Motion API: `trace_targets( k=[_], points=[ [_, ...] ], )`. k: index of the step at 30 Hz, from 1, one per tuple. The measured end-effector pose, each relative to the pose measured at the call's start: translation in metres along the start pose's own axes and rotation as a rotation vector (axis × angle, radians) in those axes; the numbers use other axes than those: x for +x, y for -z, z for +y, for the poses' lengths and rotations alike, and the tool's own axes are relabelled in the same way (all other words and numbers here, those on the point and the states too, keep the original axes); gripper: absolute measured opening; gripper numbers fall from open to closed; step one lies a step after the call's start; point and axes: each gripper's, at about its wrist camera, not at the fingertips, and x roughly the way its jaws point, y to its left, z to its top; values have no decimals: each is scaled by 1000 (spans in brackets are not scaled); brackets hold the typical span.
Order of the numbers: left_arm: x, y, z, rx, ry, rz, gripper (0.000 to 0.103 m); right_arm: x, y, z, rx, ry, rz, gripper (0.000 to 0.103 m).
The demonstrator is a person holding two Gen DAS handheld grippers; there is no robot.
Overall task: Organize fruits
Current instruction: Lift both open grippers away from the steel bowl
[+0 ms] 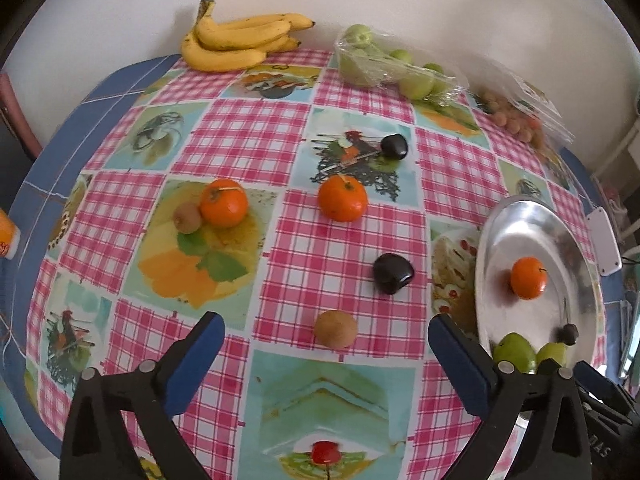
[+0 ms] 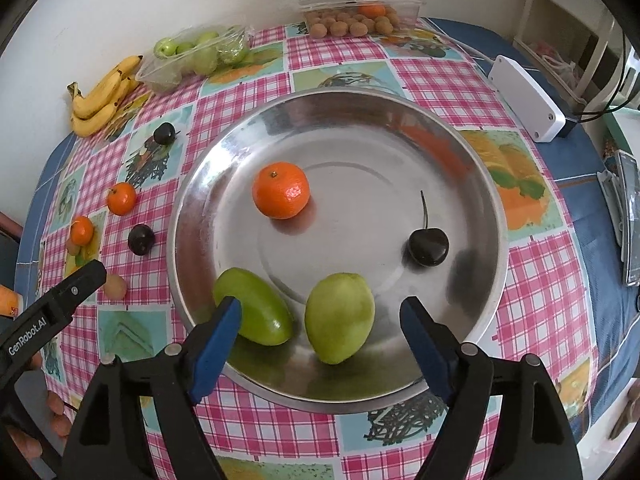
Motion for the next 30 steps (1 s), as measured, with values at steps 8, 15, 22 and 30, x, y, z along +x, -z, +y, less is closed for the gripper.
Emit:
trace_targets(
  k=[8, 15, 22, 30],
  points=[
    [0, 2, 6, -21, -52, -22, 103, -1, 0, 1, -8, -13, -16, 103],
    [-1, 1, 7, -24, -58, -27, 103, -1, 0, 2, -1, -18, -27, 103],
    [-2, -1, 10, -23, -63, -22, 103, -2, -2, 3, -2, -5, -38, 103],
    [-5, -4, 15, -23, -58, -28, 103, -5, -1, 11, -26, -5, -52, 103]
  ],
)
